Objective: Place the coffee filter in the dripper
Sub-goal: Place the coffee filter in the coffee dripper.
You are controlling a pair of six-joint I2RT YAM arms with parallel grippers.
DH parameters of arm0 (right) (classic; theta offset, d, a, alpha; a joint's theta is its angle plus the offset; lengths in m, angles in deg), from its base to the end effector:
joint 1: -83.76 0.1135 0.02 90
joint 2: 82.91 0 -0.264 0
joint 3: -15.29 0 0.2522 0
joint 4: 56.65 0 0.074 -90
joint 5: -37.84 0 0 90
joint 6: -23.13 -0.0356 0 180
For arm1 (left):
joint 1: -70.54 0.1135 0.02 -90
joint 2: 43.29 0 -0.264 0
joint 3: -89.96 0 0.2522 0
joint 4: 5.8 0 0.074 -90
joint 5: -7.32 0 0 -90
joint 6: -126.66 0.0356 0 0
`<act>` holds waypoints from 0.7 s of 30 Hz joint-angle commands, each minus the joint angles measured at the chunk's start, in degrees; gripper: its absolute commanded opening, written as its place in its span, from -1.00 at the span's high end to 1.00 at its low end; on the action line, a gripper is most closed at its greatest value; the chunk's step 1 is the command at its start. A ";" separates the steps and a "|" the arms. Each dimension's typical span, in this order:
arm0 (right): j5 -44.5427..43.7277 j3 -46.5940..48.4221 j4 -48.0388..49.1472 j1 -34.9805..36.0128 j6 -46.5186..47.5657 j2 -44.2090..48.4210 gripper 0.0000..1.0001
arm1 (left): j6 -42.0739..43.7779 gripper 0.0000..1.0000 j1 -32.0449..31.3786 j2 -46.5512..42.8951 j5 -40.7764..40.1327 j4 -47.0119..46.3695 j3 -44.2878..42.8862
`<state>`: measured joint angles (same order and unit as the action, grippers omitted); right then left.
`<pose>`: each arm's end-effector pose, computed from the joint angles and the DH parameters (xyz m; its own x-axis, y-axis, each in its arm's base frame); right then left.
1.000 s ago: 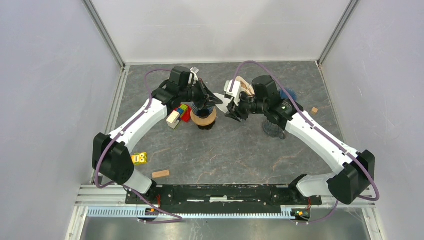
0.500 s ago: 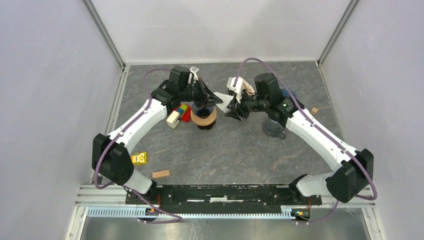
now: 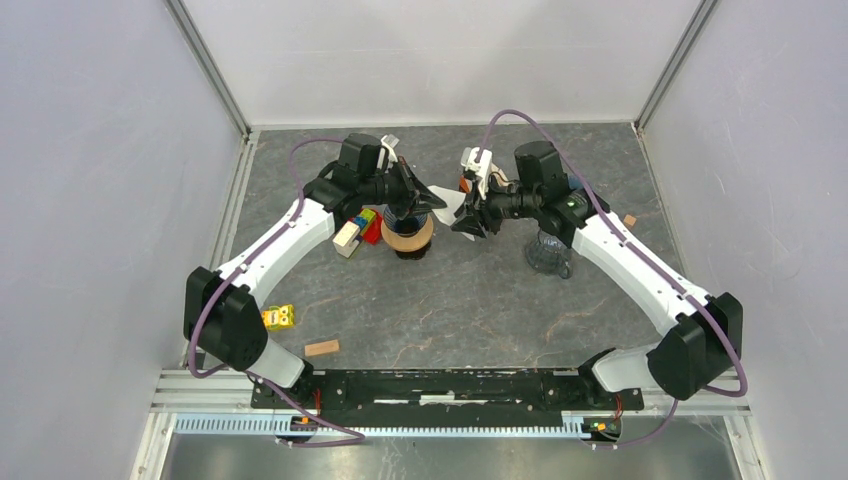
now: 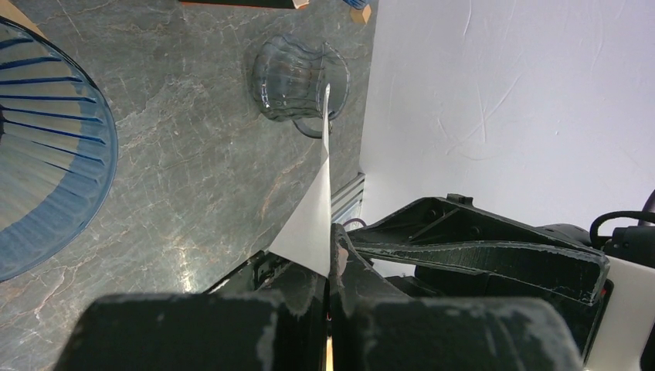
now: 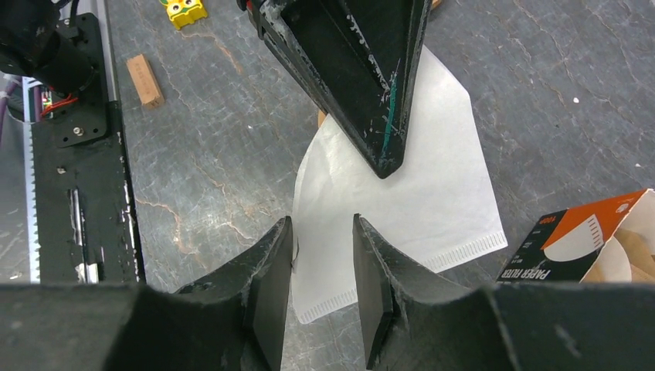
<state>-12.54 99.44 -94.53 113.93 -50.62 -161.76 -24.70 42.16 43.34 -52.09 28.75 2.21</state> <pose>0.2527 0.1732 0.3412 -0.2086 -0.3706 -0.9051 -0.9479 0.3043 0.0939 0.2940 -0.1794 0.3243 -0.9194 -0.3620 -0.1540 -0.0502 0.4961 -0.8668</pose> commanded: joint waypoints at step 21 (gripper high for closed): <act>9.46 1.12 4.37 -2.84 -4.21 -1.49 0.20 | 2.65 0.95 -0.72 -2.78 2.18 -3.60 0.76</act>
<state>-5.13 99.44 -92.79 111.42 -53.88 -163.02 -24.61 41.79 43.30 -51.91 27.90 2.71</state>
